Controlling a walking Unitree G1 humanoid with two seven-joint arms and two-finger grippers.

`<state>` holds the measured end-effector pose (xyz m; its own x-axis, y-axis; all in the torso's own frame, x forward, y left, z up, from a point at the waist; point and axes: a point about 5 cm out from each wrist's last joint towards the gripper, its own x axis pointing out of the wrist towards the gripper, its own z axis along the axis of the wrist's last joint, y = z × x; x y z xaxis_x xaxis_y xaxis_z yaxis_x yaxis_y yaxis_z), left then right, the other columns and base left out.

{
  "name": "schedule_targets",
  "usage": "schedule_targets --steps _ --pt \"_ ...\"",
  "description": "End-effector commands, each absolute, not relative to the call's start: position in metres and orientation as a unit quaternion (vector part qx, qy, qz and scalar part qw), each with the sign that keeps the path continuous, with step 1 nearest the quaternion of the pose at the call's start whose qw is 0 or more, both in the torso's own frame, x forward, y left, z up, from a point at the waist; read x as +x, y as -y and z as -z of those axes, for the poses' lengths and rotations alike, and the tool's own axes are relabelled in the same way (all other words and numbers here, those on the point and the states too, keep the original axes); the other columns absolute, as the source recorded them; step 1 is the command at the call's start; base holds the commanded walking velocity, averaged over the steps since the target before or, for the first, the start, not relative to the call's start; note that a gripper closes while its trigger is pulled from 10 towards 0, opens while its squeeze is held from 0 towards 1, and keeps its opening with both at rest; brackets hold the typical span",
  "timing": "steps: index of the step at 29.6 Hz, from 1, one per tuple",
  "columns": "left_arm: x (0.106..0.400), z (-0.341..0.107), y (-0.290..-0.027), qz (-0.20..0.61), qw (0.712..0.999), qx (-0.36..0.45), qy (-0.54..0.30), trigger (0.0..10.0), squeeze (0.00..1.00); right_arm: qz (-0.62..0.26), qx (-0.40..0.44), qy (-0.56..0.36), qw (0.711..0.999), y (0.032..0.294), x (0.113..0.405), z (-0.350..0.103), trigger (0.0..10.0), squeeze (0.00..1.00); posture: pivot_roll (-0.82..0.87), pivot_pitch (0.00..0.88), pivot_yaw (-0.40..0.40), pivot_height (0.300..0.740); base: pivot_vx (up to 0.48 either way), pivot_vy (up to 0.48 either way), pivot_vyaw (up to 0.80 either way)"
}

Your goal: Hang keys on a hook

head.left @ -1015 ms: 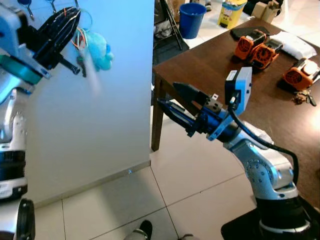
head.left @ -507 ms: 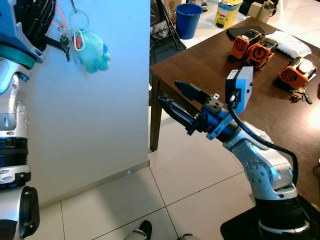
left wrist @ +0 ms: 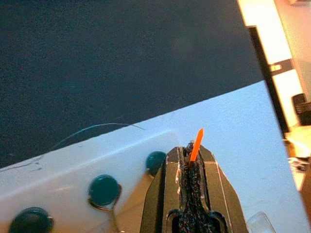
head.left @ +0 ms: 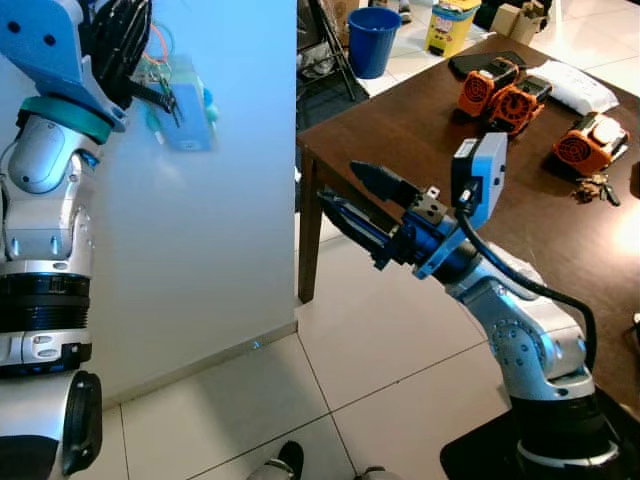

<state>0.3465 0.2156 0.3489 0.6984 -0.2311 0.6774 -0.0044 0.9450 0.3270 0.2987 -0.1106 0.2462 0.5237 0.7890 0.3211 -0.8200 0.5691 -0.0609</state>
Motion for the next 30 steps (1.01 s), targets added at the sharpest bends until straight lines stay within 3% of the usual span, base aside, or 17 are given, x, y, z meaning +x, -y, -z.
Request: schedule_targets --steps 1,9,30 --pt "0.346 -0.354 -0.228 0.022 0.907 0.163 0.389 10.0 0.0 -0.46 0.044 0.162 0.872 0.111 0.295 -0.246 10.0 0.0 -0.05 0.099 0.084 0.74 0.0 0.0 0.0" --pt "0.345 -0.356 -0.246 -0.023 0.903 0.198 0.38 10.0 0.0 -0.458 0.042 0.162 0.873 0.113 0.295 -0.247 10.0 0.0 -0.05 0.101 0.082 0.74 0.0 0.0 0.0" --pt "0.355 -0.339 -0.244 -0.025 0.916 0.194 0.349 10.0 0.0 -0.451 0.038 0.161 0.877 0.116 0.294 -0.249 10.0 0.0 -0.07 0.11 0.078 0.74 0.0 0.0 0.0"
